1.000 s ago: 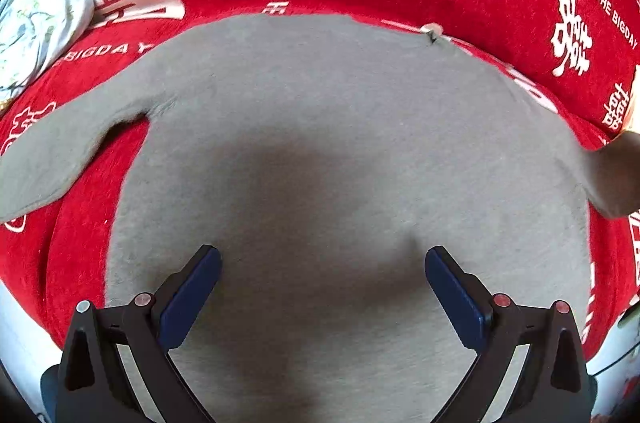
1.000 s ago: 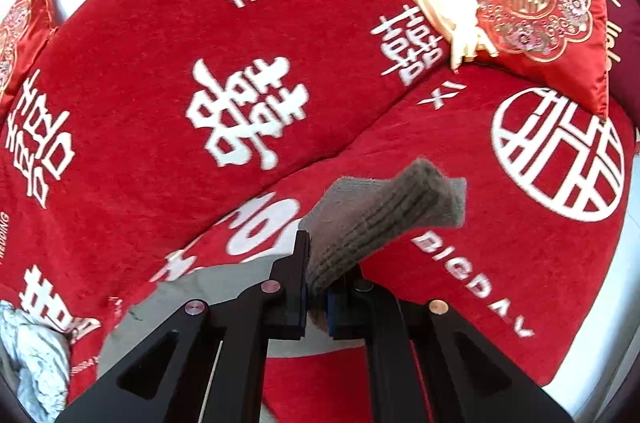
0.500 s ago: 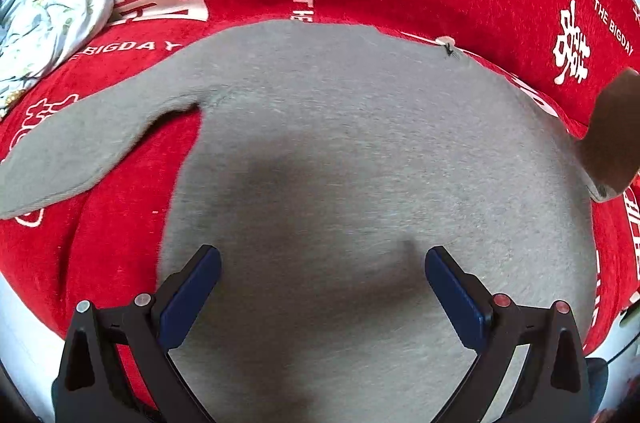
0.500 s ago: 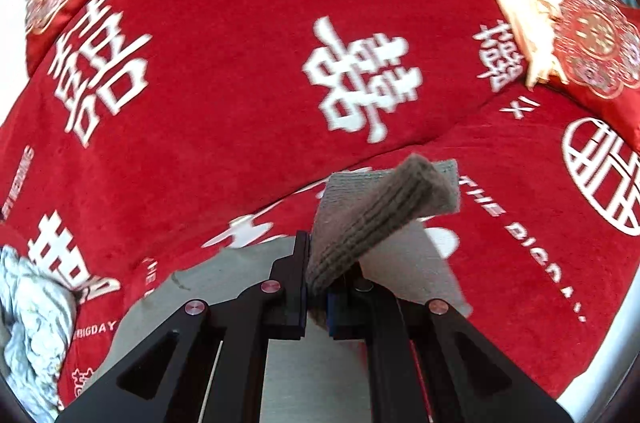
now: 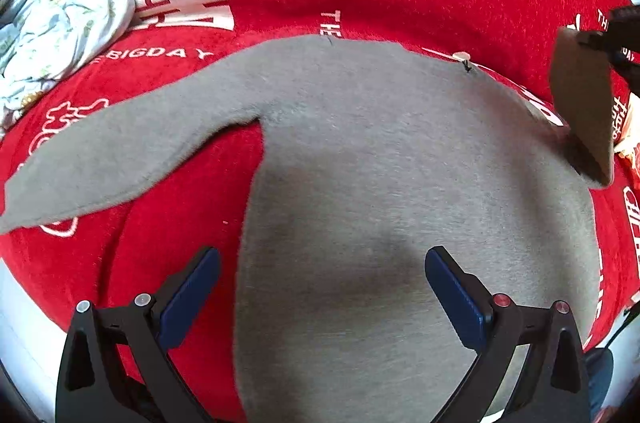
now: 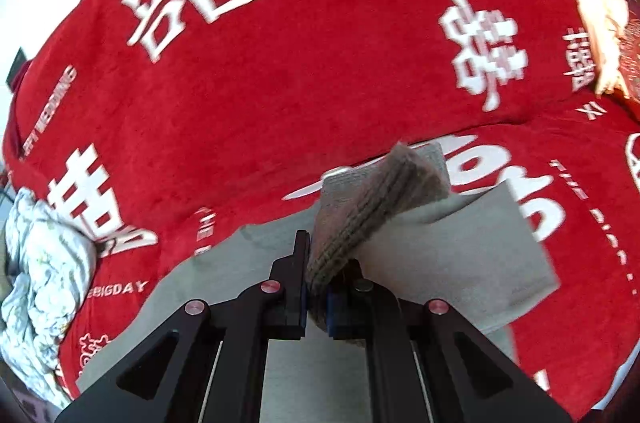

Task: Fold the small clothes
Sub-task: 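Carry the held sleeve with the right tool across the sweater body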

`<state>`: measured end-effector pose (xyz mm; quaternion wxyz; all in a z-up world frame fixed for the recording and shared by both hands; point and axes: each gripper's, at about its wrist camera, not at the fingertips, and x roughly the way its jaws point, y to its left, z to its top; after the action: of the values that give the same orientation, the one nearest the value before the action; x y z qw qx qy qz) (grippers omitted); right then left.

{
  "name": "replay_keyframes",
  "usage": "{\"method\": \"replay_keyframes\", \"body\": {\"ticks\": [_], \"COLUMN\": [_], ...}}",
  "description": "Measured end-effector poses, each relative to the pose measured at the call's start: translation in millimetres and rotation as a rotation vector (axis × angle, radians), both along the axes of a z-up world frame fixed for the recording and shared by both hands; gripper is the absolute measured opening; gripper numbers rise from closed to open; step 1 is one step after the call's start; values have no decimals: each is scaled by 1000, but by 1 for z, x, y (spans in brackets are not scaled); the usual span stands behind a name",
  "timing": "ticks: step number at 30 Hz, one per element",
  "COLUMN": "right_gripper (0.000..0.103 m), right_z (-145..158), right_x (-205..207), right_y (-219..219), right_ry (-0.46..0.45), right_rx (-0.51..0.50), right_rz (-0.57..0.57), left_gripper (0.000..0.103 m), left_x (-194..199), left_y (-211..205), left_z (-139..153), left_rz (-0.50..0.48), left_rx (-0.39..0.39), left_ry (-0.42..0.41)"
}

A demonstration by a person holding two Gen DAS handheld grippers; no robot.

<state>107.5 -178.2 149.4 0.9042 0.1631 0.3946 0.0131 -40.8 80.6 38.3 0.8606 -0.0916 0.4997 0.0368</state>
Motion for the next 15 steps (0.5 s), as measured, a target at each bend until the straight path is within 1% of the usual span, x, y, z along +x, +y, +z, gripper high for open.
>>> {"method": "replay_keyframes", "body": {"ticks": [7, 12, 15], "right_gripper": [7, 7, 7], "right_z": [-15, -29, -40], "right_x": [5, 6, 6], "right_y": [66, 103, 124], "right_ry": [13, 39, 55], "right_rx": [2, 9, -12], "right_rz": [114, 181, 213], "left_gripper": [102, 102, 102], "left_x": [-8, -11, -12], "left_y": [18, 29, 35], "left_z": [7, 8, 8], "left_rz": [22, 43, 56], "left_rx": [10, -1, -2], "left_ry": [-10, -6, -1]}}
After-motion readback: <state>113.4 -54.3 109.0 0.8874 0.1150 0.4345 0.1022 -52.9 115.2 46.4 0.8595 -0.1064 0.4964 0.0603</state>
